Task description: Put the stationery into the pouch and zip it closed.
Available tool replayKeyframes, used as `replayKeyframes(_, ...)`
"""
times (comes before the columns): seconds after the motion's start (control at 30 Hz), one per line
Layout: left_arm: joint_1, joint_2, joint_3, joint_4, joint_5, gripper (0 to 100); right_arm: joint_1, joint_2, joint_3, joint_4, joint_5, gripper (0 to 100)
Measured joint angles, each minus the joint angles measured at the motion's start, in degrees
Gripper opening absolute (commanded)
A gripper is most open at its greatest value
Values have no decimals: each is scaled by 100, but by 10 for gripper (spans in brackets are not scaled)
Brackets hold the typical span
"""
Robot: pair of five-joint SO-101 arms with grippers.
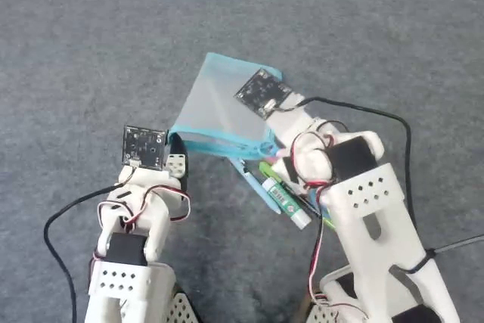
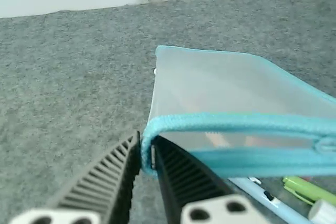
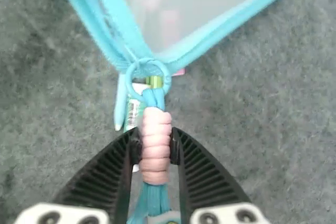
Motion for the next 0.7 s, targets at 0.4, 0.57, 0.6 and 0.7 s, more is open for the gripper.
replayKeyframes(0.4, 9, 0, 0, 0, 18, 11, 378, 299, 0, -149, 0, 76)
replayKeyframes(0.57, -9, 0, 0, 0, 18, 11, -53, 316, 0, 44, 0, 271)
replayKeyframes(0.6, -18, 0, 0, 0, 18, 11, -158, 308, 0, 79, -9, 304)
replayKeyframes(0.7, -18, 0, 0, 0, 18, 12, -457, 18, 9, 167, -35, 365)
